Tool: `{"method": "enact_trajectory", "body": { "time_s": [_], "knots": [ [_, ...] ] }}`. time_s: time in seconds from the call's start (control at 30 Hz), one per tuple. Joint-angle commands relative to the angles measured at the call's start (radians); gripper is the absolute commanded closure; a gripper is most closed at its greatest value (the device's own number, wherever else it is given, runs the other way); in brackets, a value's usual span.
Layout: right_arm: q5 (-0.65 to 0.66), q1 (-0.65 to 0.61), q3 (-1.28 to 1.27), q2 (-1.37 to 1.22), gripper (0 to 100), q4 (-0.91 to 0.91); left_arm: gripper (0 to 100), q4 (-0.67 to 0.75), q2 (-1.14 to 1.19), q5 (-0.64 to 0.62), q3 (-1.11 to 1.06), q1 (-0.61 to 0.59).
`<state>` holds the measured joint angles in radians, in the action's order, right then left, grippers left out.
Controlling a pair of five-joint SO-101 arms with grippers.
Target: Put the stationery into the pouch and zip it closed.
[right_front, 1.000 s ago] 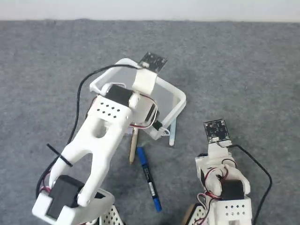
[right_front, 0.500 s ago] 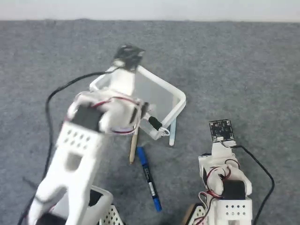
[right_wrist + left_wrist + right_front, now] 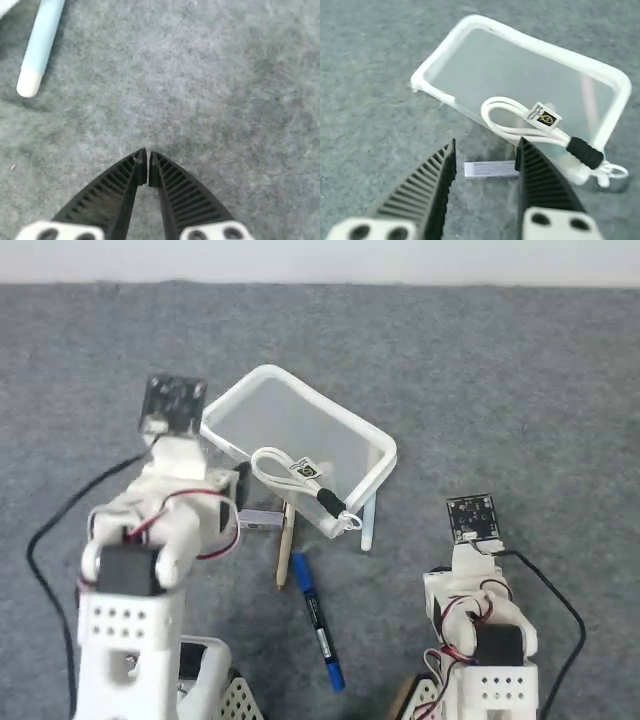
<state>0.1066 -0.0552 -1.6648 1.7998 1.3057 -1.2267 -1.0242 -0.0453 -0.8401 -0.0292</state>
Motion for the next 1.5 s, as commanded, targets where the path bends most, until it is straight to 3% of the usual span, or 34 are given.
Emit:
{"method": "enact_trajectory", "body": {
  "time_s": [0.0,0.5,0.7,1.03,1.2,1.47],
  "knots": [
    [0.0,0.012,0.005,0.016,98.8,0.012,82,0.109,-0.195,-0.009,-0.153,-0.038],
    [0.005,0.219,0.083,0.016,98.7,0.039,82,0.104,-0.631,-0.015,-0.556,-0.18],
    [0.114,0.323,0.138,0.016,98.7,0.048,82,0.066,-0.764,-0.015,-0.644,-0.221],
    [0.123,0.326,0.27,0.016,98.6,-0.004,82,0.035,-0.798,-0.015,-0.651,-0.221],
    [0.305,0.32,0.275,0.016,98.6,-0.124,82,0.035,-0.798,-0.015,-0.651,-0.219],
    [0.318,0.32,0.353,0.012,98.6,-0.194,82,0.081,-0.798,-0.015,-0.687,-0.216]
  ]
}}
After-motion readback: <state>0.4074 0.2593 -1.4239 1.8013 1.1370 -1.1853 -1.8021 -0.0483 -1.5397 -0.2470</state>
